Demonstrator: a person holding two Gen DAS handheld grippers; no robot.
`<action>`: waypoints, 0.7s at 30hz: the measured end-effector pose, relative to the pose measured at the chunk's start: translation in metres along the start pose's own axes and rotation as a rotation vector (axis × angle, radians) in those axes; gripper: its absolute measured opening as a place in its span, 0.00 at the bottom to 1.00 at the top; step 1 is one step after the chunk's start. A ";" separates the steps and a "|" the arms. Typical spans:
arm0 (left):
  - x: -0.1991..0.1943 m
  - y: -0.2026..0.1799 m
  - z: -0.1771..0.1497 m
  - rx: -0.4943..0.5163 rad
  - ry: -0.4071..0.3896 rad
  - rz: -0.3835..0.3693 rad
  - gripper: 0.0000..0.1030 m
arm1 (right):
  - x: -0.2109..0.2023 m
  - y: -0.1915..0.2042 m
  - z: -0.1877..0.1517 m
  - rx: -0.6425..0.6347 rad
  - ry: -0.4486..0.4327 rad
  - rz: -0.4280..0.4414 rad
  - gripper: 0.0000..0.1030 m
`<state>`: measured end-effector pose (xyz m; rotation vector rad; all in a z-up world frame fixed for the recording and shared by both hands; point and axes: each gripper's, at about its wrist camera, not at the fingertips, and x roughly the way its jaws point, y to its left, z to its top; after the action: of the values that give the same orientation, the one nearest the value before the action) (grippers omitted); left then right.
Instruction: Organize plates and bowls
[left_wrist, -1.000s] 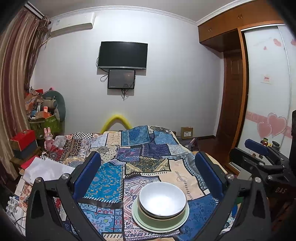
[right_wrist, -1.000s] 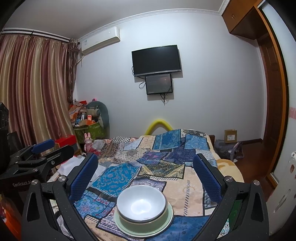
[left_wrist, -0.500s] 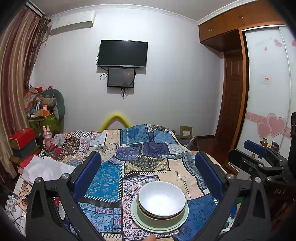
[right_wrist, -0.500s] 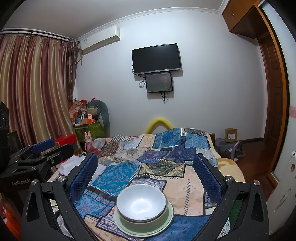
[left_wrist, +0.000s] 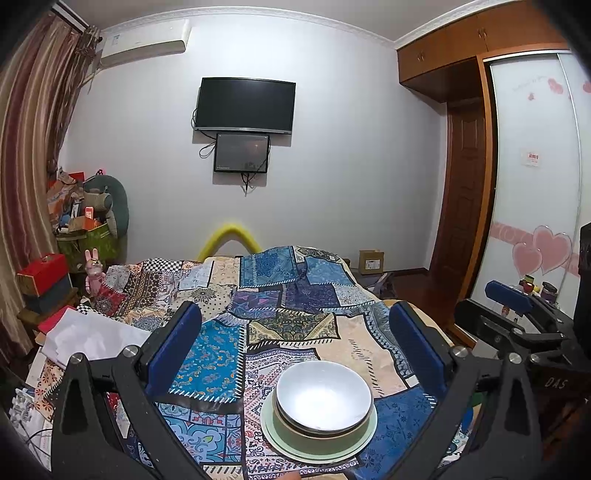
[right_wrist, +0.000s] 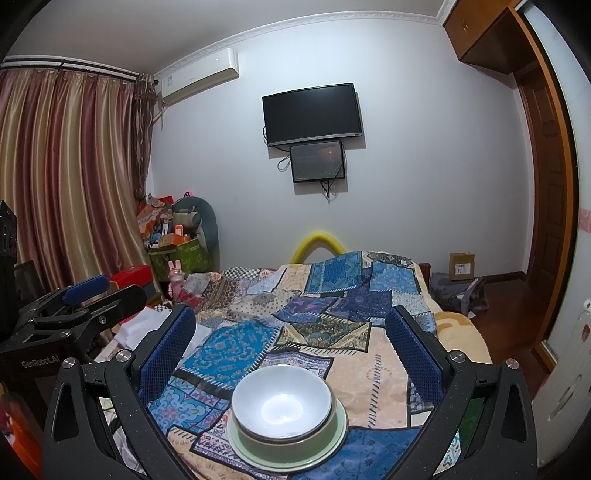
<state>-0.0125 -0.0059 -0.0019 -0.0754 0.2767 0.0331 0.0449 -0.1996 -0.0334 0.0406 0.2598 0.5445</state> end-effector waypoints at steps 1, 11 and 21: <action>0.000 0.000 0.000 -0.001 0.001 0.000 1.00 | 0.001 0.000 0.000 0.000 0.001 0.000 0.99; 0.003 0.001 -0.001 -0.005 0.010 -0.003 1.00 | 0.002 -0.002 -0.001 0.005 0.007 0.002 0.99; 0.004 0.002 -0.003 -0.010 0.019 -0.010 1.00 | 0.003 -0.003 -0.001 0.005 0.012 0.002 0.99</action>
<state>-0.0094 -0.0038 -0.0062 -0.0874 0.2955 0.0241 0.0488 -0.2003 -0.0354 0.0425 0.2727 0.5457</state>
